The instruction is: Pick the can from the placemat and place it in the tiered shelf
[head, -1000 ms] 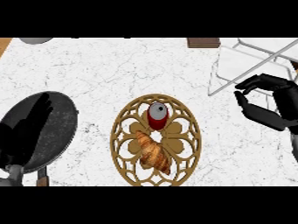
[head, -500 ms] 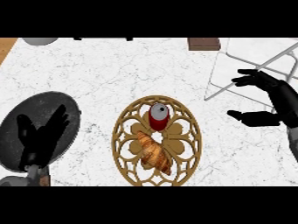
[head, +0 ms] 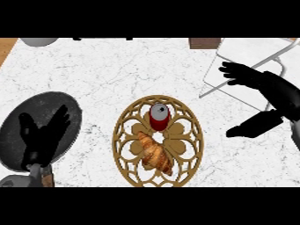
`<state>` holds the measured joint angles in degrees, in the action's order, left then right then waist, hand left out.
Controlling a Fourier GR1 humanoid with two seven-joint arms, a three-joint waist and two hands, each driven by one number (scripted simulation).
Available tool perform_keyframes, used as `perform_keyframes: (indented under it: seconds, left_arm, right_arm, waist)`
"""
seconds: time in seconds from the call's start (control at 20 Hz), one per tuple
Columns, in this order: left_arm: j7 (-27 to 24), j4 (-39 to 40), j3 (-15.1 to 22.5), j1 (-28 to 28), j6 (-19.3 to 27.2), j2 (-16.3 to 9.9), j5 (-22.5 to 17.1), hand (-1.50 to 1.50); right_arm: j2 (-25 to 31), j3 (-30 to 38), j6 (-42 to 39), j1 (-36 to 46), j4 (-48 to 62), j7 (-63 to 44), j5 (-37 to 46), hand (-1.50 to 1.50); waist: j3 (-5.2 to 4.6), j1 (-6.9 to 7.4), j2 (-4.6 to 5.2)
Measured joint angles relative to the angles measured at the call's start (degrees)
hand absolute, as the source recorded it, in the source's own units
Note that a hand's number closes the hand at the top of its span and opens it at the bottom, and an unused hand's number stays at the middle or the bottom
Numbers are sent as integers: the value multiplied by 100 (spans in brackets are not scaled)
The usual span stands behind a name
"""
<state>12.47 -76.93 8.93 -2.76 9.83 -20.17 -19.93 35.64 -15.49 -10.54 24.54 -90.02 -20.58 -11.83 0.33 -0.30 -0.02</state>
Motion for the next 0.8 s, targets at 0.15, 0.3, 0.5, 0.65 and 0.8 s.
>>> perform_keyframes:
  seconds: [0.15, 0.3, 0.5, 0.65, 0.8]
  left_arm:
    - [3, 108, -36, -71, -22, 40, 41, 0]
    - [-50, 69, -108, -20, -156, -4, 9, 0]
    - [-7, 24, -75, -34, -94, 106, 105, 0]
    - [90, 72, -136, -121, -95, 105, 142, 0]
    - [8, 145, -170, -114, -167, 163, 181, 0]
  right_arm:
    - [-195, -256, 57, 337, -332, -877, 115, -150]
    - [-535, -571, 380, 714, -541, -1707, 527, -150]
    - [-1004, -837, 659, 1357, -446, -2701, 1061, -150]
    - [-1307, -1048, 674, 1655, -143, -3091, 1478, -150]
    - [-1628, -1152, 593, 1885, 121, -3414, 1701, -150]
  waist:
    - [5, 21, -4]
    - [-12, 54, -17]
    - [-20, 86, -16]
    - [-24, 88, -10]
    - [-21, 83, -10]
